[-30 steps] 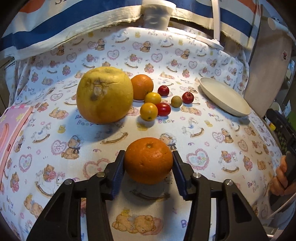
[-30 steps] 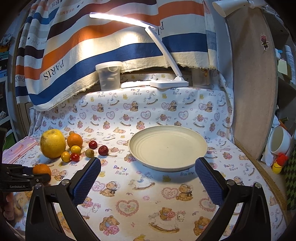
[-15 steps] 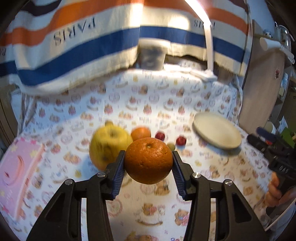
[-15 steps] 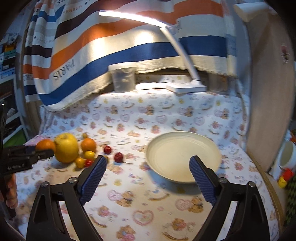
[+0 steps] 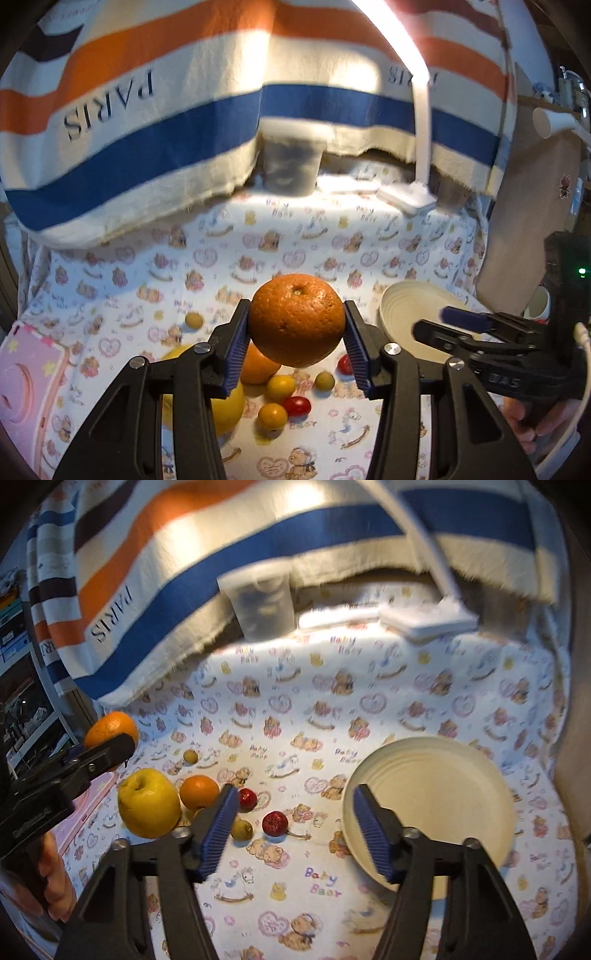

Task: Organize fruits
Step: 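Lift the orange with the left tool while the right tool grasps the red plum, then carry both fruits to the cream plate and open both tools to release, then move the left tool to the pomelo while the right tool approaches the brown fruit, then grasp and lift the pomelo with the left tool while the right tool lifts the brown fruit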

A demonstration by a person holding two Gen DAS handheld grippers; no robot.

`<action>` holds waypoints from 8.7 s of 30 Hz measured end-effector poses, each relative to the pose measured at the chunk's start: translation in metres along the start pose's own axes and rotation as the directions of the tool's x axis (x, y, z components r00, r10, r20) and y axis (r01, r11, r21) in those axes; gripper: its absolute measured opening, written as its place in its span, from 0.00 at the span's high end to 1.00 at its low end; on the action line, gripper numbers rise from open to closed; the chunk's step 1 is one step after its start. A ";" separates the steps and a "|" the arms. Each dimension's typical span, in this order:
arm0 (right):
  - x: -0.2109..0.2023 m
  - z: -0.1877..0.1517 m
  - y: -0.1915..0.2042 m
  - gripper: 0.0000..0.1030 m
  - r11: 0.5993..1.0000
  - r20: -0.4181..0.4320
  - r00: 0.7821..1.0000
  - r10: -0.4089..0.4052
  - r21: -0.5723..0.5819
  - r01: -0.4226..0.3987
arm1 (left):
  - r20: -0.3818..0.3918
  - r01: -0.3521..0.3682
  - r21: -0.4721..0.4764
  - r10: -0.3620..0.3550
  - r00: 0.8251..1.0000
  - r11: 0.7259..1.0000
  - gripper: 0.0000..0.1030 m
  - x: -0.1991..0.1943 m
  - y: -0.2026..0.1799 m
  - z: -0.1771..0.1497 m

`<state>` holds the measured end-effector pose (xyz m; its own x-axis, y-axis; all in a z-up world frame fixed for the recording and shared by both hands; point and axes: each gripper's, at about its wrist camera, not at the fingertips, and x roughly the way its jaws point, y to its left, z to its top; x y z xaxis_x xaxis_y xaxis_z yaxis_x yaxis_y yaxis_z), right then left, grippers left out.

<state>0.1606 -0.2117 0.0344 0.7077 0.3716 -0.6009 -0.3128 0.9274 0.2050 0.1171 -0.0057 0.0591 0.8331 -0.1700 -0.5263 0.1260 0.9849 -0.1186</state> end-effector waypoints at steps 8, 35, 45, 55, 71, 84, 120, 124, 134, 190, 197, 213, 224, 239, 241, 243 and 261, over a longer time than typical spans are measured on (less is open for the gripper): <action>0.067 -0.020 0.011 0.55 0.999 -0.180 0.984 0.019 -0.033 -0.025 | -0.065 -0.024 0.007 0.024 0.998 1.000 0.54 0.016 0.006 -0.016; 0.063 -0.022 0.024 0.73 0.995 -0.157 0.988 0.007 -0.098 -0.022 | -0.084 -0.088 -0.033 0.085 0.993 0.996 0.54 0.028 0.023 -0.020; 0.001 -0.015 -0.001 0.73 0.997 -0.072 0.997 -0.023 -0.068 0.019 | -0.030 -0.074 -0.019 0.073 0.997 0.997 0.54 0.003 0.014 -0.009; -0.060 0.006 -0.042 0.73 0.998 0.103 0.992 -0.070 0.012 0.069 | 0.022 0.093 0.063 -0.095 0.995 0.994 0.54 -0.019 -0.033 0.020; -0.056 0.002 -0.125 0.73 0.967 0.099 0.978 -0.182 0.198 0.160 | -0.201 0.298 0.220 -0.256 0.946 0.929 0.54 0.101 -0.152 0.021; -0.010 -0.016 -0.152 0.73 0.943 -0.083 0.969 -0.233 0.226 0.246 | -0.283 0.373 0.189 -0.313 0.907 0.908 0.54 0.137 -0.169 -0.016; 0.013 -0.028 -0.155 0.65 0.938 -0.179 0.956 -0.233 0.218 0.269 | -0.273 0.297 0.289 -0.219 0.937 0.910 0.30 0.150 -0.166 -0.027; 0.003 -0.026 -0.155 0.50 0.938 -0.134 0.962 -0.240 0.223 0.265 | -0.249 0.290 0.295 -0.220 0.943 0.910 0.28 0.143 -0.167 -0.025; -0.014 -0.019 -0.153 0.50 0.939 -0.071 0.966 -0.249 0.228 0.258 | -0.129 0.207 0.313 -0.174 0.976 0.927 0.28 0.106 -0.151 -0.004; 0.019 0.006 0.042 0.33 0.999 0.102 0.994 -0.041 0.017 0.039 | -0.204 -0.102 -0.136 0.073 0.976 0.985 0.05 0.037 0.085 -0.032; 0.050 -0.008 0.045 0.33 1.000 -0.018 1.000 0.011 -0.007 -0.012 | -0.292 -0.111 -0.151 0.063 0.954 0.982 0.05 0.055 0.084 -0.043; 0.096 -0.030 0.052 0.62 0.997 -0.193 0.979 0.071 -0.006 -0.074 | -0.351 -0.156 -0.110 0.108 0.930 0.982 0.06 0.081 0.084 -0.058; 0.103 -0.032 0.057 0.72 0.996 -0.210 0.976 0.057 -0.053 -0.070 | -0.358 -0.187 -0.050 0.157 0.920 0.981 0.15 0.092 0.080 -0.063; 0.071 -0.023 0.059 0.76 0.994 -0.054 0.997 -0.050 -0.102 0.045 | -0.066 -0.202 -0.064 0.197 0.978 0.977 0.16 0.038 0.072 -0.040; 0.062 -0.021 0.060 0.76 0.991 0.008 0.997 -0.076 -0.107 0.076 | -0.003 -0.186 -0.054 0.187 0.982 0.981 0.16 0.024 0.068 -0.036; 0.054 -0.018 0.058 0.76 0.991 0.050 0.995 -0.085 -0.094 0.090 | 0.078 -0.185 -0.028 0.187 0.979 0.982 0.16 0.012 0.061 -0.034; 0.003 -0.007 0.046 0.76 0.996 0.264 0.962 -0.071 -0.032 0.082 | 0.234 -0.153 0.106 0.125 0.964 0.983 0.16 -0.022 0.017 -0.038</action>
<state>0.1439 -0.1686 0.0360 0.8704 0.3031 -0.3881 -0.2736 0.9529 0.1305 0.0809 0.0132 0.0369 0.9450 -0.0334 -0.3255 0.0536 0.9971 0.0533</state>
